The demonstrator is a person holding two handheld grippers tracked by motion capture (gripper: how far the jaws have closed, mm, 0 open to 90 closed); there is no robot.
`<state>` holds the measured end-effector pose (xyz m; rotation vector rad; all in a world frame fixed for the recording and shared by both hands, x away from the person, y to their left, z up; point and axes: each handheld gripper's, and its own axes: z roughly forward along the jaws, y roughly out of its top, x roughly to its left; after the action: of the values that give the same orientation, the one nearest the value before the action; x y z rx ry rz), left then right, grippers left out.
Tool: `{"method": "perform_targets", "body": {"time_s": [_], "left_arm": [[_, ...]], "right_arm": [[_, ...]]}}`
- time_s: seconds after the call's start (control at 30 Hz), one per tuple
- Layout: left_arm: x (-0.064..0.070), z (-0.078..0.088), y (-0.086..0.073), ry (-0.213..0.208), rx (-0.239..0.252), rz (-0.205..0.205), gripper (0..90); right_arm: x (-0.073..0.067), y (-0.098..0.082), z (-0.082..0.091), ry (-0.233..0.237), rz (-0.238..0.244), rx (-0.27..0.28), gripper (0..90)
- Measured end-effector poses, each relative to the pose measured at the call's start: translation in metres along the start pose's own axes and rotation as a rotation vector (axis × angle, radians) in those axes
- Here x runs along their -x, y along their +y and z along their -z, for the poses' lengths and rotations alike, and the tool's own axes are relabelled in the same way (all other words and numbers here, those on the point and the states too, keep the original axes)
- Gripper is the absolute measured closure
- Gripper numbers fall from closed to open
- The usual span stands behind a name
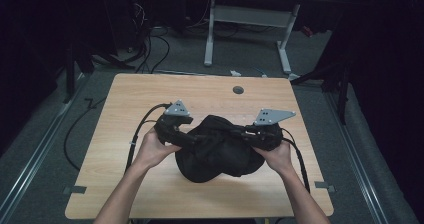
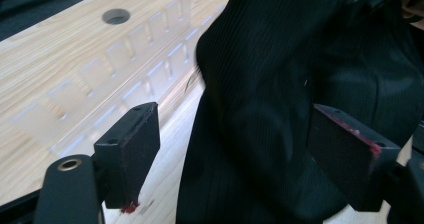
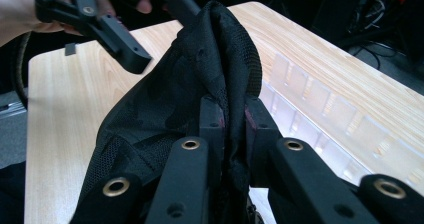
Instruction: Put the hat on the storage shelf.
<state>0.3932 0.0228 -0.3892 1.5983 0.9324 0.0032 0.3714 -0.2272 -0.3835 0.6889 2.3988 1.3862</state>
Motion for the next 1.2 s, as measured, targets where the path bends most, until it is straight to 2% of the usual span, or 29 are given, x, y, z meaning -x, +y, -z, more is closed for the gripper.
{"method": "perform_targets", "body": {"time_s": [0.2, 0.27, 0.37, 0.4, 0.47, 0.53, 0.6, 0.63, 0.7, 0.77, 0.83, 0.87, 1.03, 1.2], "left_arm": [[0.006, -0.01, 0.003, -0.041, -0.051, -0.005, 26.1], [0.008, -0.012, 0.003, -0.036, -0.055, -0.02, 28.4], [0.006, -0.009, 0.004, -0.034, -0.057, -0.026, 37.8], [0.005, -0.008, 0.004, -0.039, -0.059, -0.014, 40.6], [0.004, -0.006, 0.006, -0.042, -0.068, -0.011, 43.2], [0.002, -0.004, 0.007, -0.037, -0.064, -0.014, 43.2], [0.0, -0.002, 0.009, -0.045, -0.054, -0.005, 38.8], [-0.001, -0.001, 0.009, -0.045, -0.058, -0.004, 32.7], [-0.001, -0.002, 0.008, -0.042, -0.075, -0.01, 27.5], [0.001, -0.002, 0.006, -0.057, -0.088, -0.012, 28.4], [0.003, -0.003, 0.003, -0.064, -0.095, -0.022, 36.7], [0.003, -0.005, 0.002, -0.057, -0.101, -0.025, 36.7], [0.005, -0.004, 0.001, -0.097, -0.133, -0.001, 49.5], [0.007, -0.002, 0.001, -0.115, -0.175, 0.005, 61.9]], "right_arm": [[-0.002, 0.006, -0.003, 0.034, 0.032, 0.002, 82.2], [-0.002, 0.008, -0.003, 0.037, 0.038, 0.0, 82.2], [-0.001, 0.012, -0.003, 0.04, 0.051, -0.006, 82.2], [-0.001, 0.014, -0.004, 0.041, 0.058, -0.01, 82.1], [-0.001, 0.017, -0.004, 0.047, 0.076, -0.017, 82.1], [-0.003, 0.02, -0.006, 0.054, 0.103, -0.023, 82.2], [-0.006, 0.023, -0.007, 0.067, 0.13, -0.023, 82.3], [-0.008, 0.024, -0.008, 0.082, 0.141, -0.016, 82.3], [-0.01, 0.024, -0.01, 0.098, 0.149, -0.016, 82.3], [-0.011, 0.024, -0.012, 0.115, 0.155, -0.014, 82.3], [-0.012, 0.024, -0.015, 0.118, 0.152, -0.021, 82.1], [-0.012, 0.024, -0.015, 0.118, 0.152, -0.021, 82.1], [-0.009, 0.026, -0.015, 0.106, 0.145, -0.028, 81.9], [-0.007, 0.027, -0.016, 0.099, 0.135, -0.032, 81.7]]}}
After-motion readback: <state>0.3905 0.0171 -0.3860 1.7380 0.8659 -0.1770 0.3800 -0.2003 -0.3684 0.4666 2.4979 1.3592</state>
